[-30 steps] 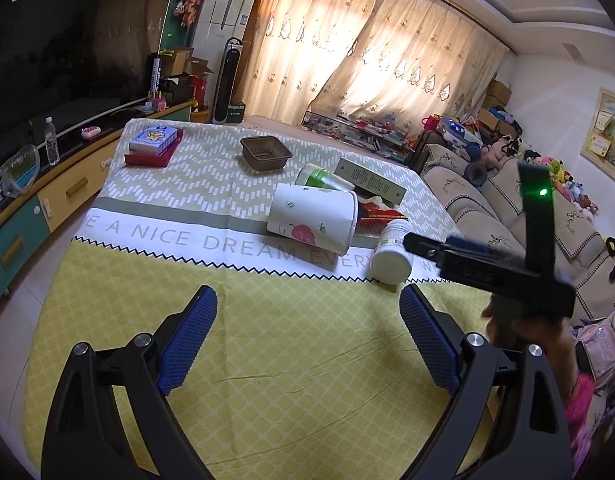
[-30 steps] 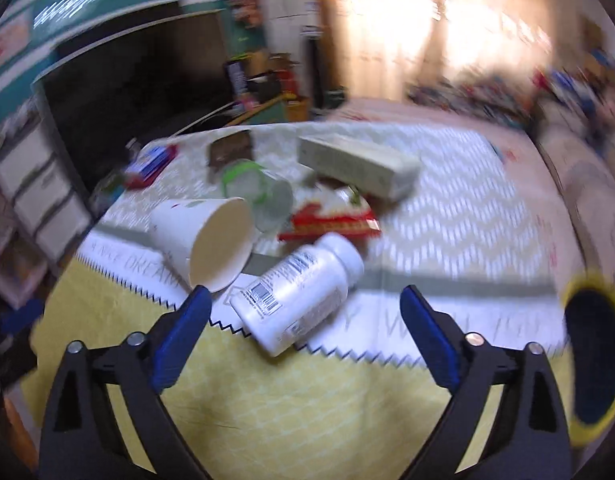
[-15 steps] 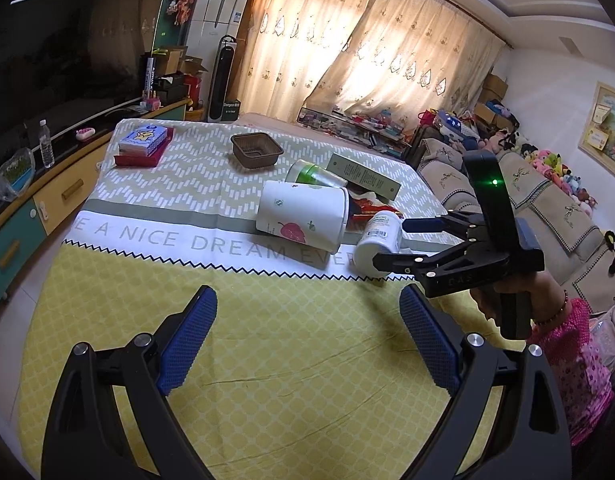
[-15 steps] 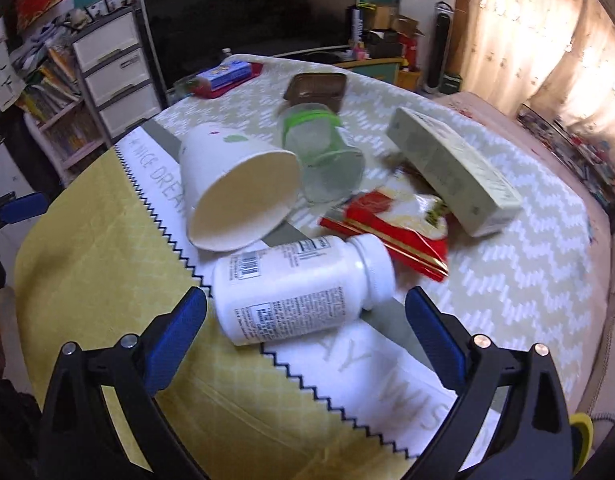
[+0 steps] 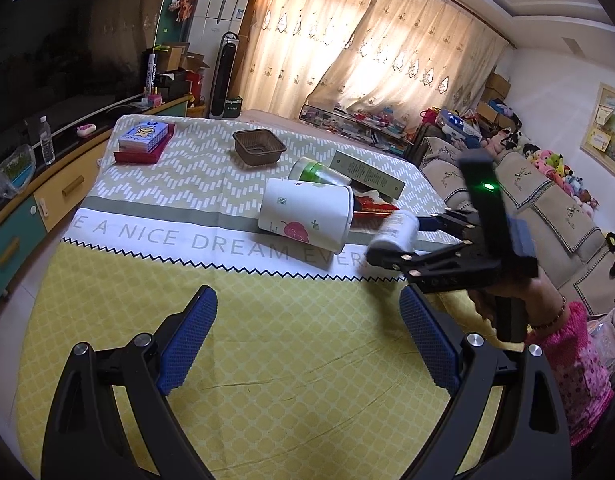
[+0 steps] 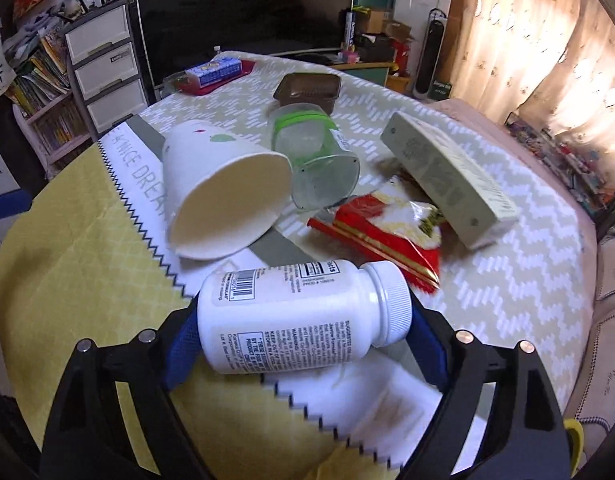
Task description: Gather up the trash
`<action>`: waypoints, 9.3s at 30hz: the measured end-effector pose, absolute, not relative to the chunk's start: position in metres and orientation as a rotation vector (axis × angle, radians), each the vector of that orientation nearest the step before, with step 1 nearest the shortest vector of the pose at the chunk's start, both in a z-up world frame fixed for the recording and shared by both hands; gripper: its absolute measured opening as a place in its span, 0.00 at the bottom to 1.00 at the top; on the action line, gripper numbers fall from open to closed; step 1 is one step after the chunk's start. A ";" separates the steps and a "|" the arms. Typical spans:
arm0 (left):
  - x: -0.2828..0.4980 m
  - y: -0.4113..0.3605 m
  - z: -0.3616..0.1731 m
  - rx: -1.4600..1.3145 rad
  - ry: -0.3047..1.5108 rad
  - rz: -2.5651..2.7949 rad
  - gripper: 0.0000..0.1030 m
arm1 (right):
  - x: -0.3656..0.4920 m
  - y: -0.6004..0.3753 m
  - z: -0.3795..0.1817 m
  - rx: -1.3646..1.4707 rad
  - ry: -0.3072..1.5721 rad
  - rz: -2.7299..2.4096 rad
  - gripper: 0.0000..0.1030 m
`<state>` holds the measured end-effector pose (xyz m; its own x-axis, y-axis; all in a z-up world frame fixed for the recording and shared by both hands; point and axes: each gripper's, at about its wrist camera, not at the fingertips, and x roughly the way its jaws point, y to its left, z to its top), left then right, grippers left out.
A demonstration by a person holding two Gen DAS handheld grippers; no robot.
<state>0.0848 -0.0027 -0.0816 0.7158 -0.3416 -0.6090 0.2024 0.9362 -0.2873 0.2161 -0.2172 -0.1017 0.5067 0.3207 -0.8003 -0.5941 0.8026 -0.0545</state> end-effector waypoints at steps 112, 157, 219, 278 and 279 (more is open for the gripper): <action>0.126 -0.325 -0.036 0.234 0.708 -0.831 0.81 | -0.052 -0.540 -0.062 0.198 0.622 -0.263 0.89; 0.073 -0.107 -0.020 -0.026 0.537 -0.357 0.94 | 0.035 -0.442 -0.051 0.098 0.669 0.063 0.90; 0.068 -0.020 -0.066 -0.144 0.595 -0.321 0.94 | 0.129 -0.307 -0.075 0.107 0.899 0.273 0.24; 0.172 -0.087 -0.070 0.094 0.651 -0.399 0.95 | 0.101 -0.498 -0.099 0.204 0.828 -0.187 0.48; 0.177 -0.086 -0.070 0.100 0.652 -0.405 0.95 | 0.102 -0.497 -0.099 0.204 0.829 -0.186 0.48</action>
